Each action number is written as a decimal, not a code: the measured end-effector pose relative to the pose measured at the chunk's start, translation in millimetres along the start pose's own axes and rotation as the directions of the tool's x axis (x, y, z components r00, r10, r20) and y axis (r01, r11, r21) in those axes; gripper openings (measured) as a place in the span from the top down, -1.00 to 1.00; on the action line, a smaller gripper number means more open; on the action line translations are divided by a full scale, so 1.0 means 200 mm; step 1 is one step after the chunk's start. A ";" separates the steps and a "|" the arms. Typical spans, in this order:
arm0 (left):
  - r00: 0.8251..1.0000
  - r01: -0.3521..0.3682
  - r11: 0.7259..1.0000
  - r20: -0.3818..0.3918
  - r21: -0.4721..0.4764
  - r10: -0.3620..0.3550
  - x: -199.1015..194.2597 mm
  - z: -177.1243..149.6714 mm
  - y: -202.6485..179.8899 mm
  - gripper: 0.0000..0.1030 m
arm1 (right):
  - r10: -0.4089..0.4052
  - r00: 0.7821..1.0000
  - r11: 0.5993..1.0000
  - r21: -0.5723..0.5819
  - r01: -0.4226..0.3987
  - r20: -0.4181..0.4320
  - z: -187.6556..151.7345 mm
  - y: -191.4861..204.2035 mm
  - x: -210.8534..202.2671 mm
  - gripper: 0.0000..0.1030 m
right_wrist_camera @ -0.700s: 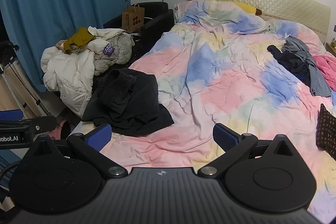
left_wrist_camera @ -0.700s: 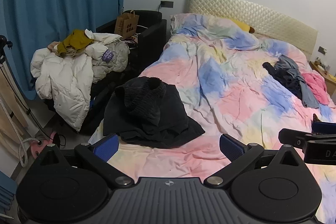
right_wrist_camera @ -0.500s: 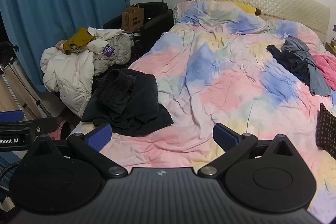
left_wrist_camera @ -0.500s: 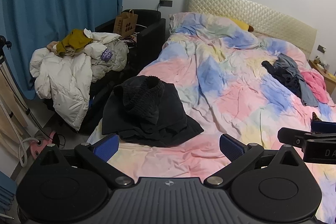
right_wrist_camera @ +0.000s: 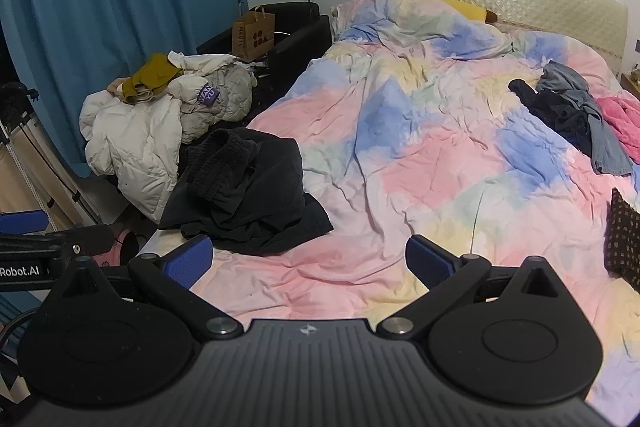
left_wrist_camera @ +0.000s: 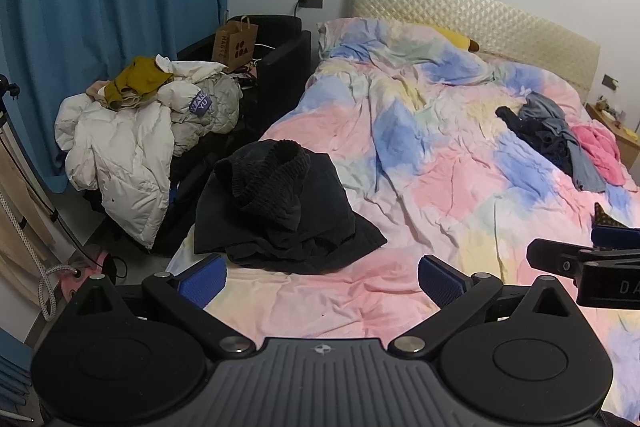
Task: Fold clothes
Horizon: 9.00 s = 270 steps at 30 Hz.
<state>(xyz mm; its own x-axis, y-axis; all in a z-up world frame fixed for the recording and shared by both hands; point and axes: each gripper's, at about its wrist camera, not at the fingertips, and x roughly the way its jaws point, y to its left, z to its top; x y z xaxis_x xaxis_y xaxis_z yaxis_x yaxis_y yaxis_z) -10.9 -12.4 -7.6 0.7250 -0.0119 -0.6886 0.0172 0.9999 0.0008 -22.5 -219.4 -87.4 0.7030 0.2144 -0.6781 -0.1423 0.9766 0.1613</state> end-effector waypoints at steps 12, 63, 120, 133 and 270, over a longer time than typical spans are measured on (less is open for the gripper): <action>1.000 0.004 1.000 -0.010 0.000 -0.004 0.00 0.00 -0.01 -1.00 | 0.000 1.000 1.000 0.005 0.000 0.002 -0.01 -0.02 -0.01 -1.00; 0.989 -0.147 0.893 -0.083 -0.425 0.123 -0.10 0.15 0.17 -1.00 | 0.324 0.946 0.945 -0.064 -0.322 0.026 -0.04 -0.29 -0.01 -1.00; 0.912 0.193 0.656 -0.112 -0.730 -0.394 2.40 0.60 1.70 -0.97 | -0.102 0.955 0.991 0.059 0.123 -0.280 0.57 0.64 2.16 0.17; 0.912 0.238 0.650 -0.065 -0.721 -0.406 2.82 0.60 1.63 -0.93 | -0.036 0.973 0.960 0.261 0.096 -0.226 0.59 0.47 2.13 0.81; 0.962 0.020 0.926 -0.246 -0.376 -0.121 -0.13 -0.46 -1.79 -0.55 | 0.146 0.978 0.988 -0.018 -0.150 -0.151 -0.40 -1.84 0.20 0.52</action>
<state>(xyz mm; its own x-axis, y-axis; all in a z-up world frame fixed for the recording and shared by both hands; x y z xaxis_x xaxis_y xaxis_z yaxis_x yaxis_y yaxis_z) -98.8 -369.4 -56.2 0.5257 -0.1294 -0.8408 -0.2284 0.9306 -0.2861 2.1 -567.8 -231.8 0.5610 0.3548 -0.7479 -0.2588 0.9334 0.2487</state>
